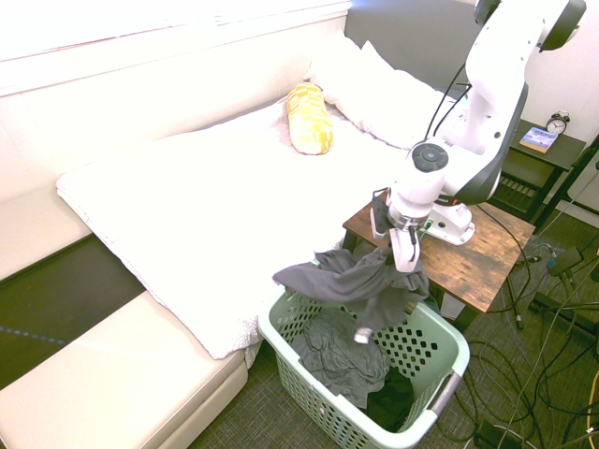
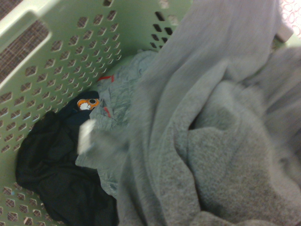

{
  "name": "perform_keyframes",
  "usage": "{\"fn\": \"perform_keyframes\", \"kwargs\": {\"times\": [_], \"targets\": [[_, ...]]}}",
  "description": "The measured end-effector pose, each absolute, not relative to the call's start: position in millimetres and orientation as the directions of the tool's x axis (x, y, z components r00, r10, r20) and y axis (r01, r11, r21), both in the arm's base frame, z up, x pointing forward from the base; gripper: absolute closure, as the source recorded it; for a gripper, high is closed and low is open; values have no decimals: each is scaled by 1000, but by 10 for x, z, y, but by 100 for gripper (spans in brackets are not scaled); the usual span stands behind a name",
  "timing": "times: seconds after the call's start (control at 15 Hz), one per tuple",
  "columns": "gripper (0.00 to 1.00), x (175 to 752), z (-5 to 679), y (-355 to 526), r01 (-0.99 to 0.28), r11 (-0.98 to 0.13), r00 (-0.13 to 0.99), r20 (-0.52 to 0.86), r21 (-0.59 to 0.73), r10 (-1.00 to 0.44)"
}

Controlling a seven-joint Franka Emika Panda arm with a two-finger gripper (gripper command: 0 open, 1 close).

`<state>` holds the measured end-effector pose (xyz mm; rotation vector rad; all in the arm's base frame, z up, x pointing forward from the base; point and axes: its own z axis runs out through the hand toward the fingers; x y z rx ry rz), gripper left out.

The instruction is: Put my clothes in the laundry bag

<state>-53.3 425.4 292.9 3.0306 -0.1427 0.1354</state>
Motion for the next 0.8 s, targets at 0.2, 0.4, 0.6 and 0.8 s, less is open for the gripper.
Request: {"fn": "perform_keyframes", "kwargs": {"times": [0.2, 0.4, 0.6, 0.8], "targets": [[0, -353, 2670, 4337, -88, -983, 994, 82, 161, -76], [0, -330, 2522, 4386, -83, -978, 995, 77, 189, -70], [0, -239, 2492, 4407, -98, -977, 993, 78, 192, -84], [0, -27, 2508, 4421, -132, -974, 990, 79, 186, -119]]}}
